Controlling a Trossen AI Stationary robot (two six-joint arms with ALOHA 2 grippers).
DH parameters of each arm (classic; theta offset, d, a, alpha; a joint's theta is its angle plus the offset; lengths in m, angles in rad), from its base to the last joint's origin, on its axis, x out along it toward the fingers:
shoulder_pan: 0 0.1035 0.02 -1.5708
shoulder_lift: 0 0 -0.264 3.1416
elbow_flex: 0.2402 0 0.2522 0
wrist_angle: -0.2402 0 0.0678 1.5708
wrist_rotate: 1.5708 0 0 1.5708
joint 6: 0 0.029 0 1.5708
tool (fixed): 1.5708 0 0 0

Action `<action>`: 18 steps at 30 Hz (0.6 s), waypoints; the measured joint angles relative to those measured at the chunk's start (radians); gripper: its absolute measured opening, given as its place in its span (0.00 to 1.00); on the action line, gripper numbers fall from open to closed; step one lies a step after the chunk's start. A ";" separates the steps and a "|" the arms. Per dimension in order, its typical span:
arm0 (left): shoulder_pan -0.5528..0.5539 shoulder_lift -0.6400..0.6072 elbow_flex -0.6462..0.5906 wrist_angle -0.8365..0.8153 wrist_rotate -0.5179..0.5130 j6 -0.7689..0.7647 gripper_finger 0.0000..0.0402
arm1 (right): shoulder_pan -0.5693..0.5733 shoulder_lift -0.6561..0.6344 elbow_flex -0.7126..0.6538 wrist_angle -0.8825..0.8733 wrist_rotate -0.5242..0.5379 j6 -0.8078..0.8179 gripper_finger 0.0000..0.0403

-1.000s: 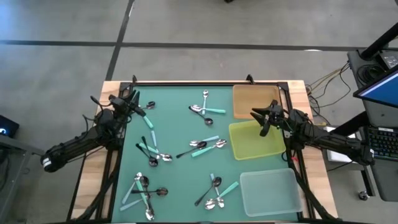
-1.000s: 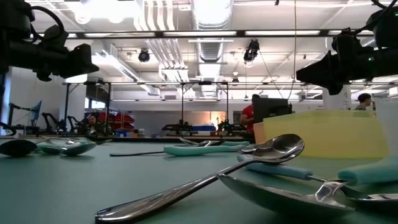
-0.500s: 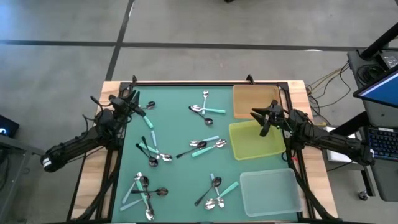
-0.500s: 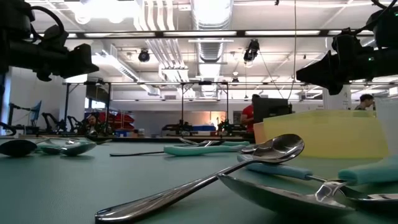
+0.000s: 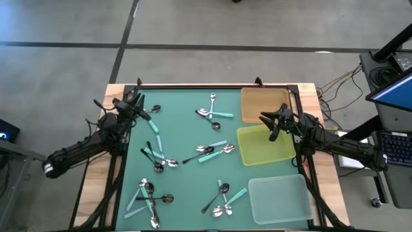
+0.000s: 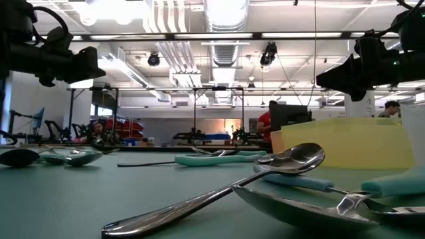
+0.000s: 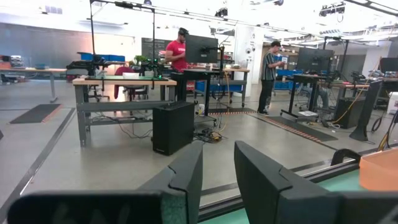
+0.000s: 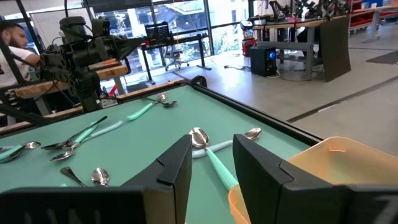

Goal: Sort silverware by color (type)

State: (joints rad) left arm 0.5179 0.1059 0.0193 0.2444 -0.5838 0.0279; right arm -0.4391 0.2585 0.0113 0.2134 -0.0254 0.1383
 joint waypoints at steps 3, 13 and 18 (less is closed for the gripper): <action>0.000 0.000 0.000 0.000 0.000 0.000 0.19 | 0.000 0.000 0.000 0.000 0.000 0.000 0.27; 0.000 0.000 0.000 0.000 0.000 0.000 0.19 | 0.000 0.000 0.000 0.004 0.004 -0.017 0.27; 0.000 0.000 0.000 0.000 0.000 0.000 0.19 | 0.000 0.000 0.000 0.008 0.008 0.009 0.27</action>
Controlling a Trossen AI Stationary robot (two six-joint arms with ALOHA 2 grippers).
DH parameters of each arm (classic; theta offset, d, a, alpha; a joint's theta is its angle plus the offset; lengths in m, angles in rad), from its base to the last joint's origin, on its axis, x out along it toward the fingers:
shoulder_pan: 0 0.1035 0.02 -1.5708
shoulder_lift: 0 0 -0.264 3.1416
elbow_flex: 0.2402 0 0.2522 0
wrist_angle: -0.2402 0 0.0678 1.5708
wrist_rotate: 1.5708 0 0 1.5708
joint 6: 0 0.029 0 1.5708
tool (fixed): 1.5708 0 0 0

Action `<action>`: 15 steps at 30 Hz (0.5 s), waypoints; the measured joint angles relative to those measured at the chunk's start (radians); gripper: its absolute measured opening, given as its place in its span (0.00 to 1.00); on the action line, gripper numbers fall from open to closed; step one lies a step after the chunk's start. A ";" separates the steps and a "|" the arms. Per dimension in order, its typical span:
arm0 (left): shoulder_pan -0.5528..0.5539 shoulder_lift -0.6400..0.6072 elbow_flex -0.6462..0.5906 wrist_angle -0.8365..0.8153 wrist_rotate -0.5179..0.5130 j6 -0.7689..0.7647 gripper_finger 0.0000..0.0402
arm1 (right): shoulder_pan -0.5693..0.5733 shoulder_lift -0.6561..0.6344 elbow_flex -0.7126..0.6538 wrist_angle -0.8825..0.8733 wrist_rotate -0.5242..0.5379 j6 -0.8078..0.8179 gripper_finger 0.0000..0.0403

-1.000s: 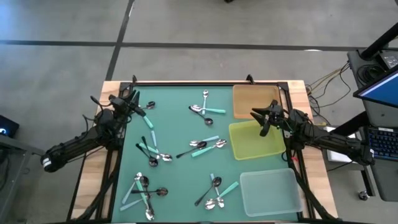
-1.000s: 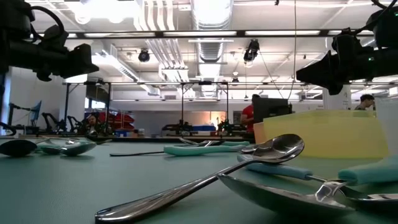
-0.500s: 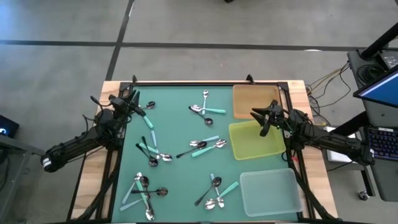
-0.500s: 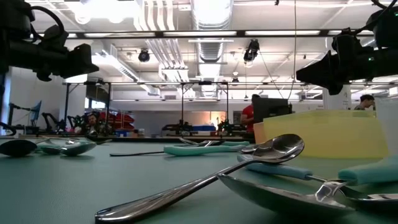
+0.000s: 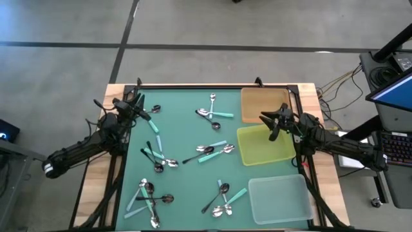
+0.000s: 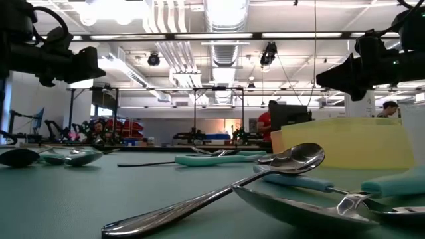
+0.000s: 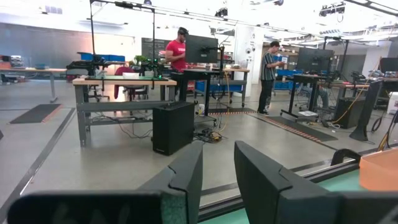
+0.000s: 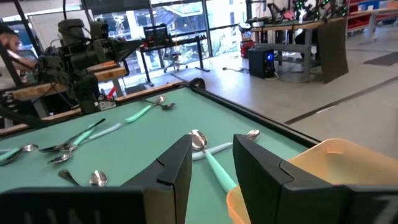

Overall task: Sort silverware by color (type)
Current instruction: Put the black spoon into the yellow bin

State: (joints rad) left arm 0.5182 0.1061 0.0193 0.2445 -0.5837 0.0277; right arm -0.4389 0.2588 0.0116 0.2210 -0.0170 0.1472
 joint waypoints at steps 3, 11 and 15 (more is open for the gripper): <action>0.000 0.000 0.000 0.000 0.000 0.000 0.19 | 0.000 -0.001 0.000 0.000 0.040 0.017 0.27; 0.000 0.000 0.000 0.000 0.000 0.000 0.19 | 0.000 0.004 0.000 0.001 0.043 0.105 0.27; 0.000 0.000 0.000 0.000 0.000 0.000 0.19 | 0.000 0.006 0.000 0.001 0.043 0.182 0.27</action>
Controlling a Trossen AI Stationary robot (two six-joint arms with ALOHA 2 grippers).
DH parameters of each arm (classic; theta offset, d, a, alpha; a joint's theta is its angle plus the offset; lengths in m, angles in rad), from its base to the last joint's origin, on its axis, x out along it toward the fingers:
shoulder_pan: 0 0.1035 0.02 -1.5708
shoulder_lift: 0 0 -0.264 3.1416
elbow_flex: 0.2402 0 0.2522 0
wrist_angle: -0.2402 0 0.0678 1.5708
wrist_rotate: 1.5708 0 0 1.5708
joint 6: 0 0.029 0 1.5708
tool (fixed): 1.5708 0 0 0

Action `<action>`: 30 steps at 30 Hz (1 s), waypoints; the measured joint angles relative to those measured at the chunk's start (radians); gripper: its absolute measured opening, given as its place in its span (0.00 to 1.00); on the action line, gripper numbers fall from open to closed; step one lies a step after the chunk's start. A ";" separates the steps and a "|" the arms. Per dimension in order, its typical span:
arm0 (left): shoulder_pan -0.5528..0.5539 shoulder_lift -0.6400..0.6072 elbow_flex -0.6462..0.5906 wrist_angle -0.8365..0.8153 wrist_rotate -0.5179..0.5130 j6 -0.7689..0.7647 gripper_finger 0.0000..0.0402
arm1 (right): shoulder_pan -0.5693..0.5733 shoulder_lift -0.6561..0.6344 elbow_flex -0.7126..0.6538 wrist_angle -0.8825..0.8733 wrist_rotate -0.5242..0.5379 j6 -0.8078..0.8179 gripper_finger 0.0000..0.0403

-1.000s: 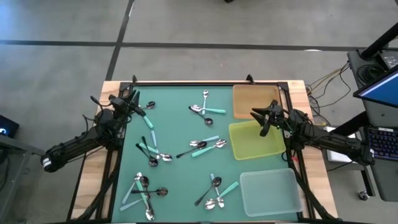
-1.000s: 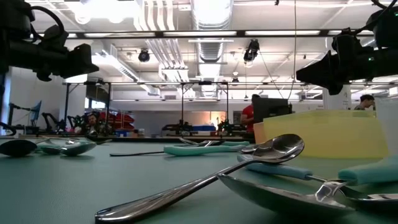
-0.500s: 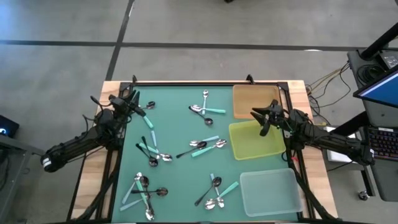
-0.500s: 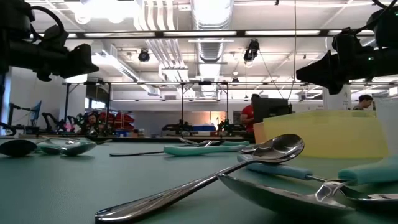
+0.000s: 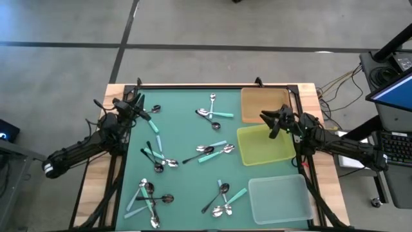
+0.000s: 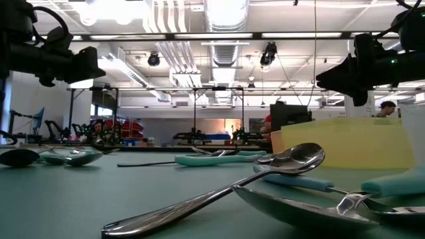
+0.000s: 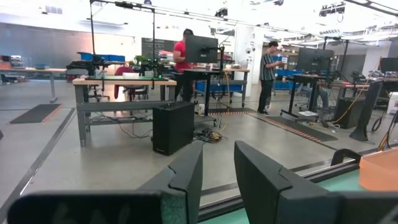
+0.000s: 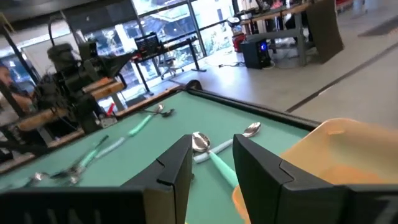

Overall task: Sort silverware by color (type)
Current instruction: Put the black spoon into the yellow bin

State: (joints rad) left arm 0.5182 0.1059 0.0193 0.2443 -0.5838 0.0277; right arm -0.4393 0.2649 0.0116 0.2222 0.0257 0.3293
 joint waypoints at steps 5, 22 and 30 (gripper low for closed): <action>0.000 0.000 0.000 0.000 0.000 0.000 0.19 | 0.000 0.000 0.000 0.000 0.000 0.012 0.27; 0.000 0.000 0.000 0.000 0.000 0.000 0.19 | 0.062 0.150 0.025 -0.015 -0.191 0.185 0.27; 0.000 0.000 0.000 0.000 0.000 0.000 0.19 | 0.158 0.363 0.310 -0.271 -0.200 -0.011 0.27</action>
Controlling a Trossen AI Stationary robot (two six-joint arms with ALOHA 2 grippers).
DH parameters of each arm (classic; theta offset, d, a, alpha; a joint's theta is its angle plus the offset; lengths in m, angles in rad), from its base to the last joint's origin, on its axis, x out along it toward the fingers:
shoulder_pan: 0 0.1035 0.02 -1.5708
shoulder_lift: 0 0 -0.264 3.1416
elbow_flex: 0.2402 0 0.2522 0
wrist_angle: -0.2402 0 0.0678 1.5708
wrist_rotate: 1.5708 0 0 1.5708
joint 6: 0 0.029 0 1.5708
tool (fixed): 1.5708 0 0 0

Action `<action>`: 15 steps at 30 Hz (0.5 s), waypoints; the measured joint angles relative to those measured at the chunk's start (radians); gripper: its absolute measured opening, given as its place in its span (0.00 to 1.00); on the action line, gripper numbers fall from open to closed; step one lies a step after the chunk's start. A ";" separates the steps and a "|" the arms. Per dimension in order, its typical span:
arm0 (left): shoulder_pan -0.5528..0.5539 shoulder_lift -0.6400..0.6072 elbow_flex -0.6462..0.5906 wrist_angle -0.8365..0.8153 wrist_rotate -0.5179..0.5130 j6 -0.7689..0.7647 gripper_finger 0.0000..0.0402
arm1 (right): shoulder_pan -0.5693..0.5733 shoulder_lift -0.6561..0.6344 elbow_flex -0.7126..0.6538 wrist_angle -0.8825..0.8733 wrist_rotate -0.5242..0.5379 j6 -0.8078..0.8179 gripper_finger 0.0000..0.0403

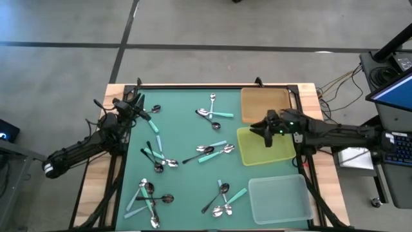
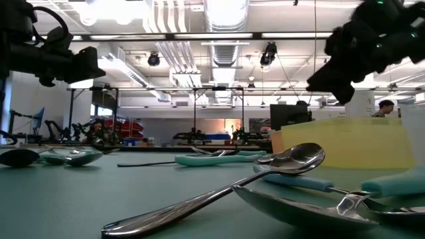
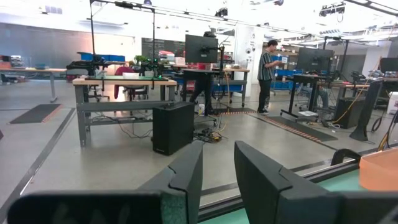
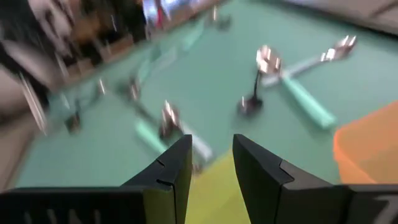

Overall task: Sort silverware by color (type)
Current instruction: Put the black spoon into the yellow bin

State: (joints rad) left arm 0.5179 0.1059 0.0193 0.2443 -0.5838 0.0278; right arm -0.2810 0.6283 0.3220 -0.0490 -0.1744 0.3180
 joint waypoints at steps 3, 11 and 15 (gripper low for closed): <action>0.000 0.000 0.000 0.000 0.000 0.000 0.19 | 0.041 0.090 0.106 -0.148 -0.005 -0.070 0.27; 0.000 0.000 0.000 0.000 0.000 0.000 0.19 | 0.205 0.311 0.295 -0.190 -0.168 -0.271 0.27; 0.000 0.000 0.000 0.000 0.000 0.000 0.19 | 0.312 0.421 0.354 -0.208 -0.203 -0.385 0.27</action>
State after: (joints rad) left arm 0.5179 0.1059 0.0193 0.2442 -0.5838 0.0277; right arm 0.0310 1.0492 0.6758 -0.2570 -0.3775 -0.0675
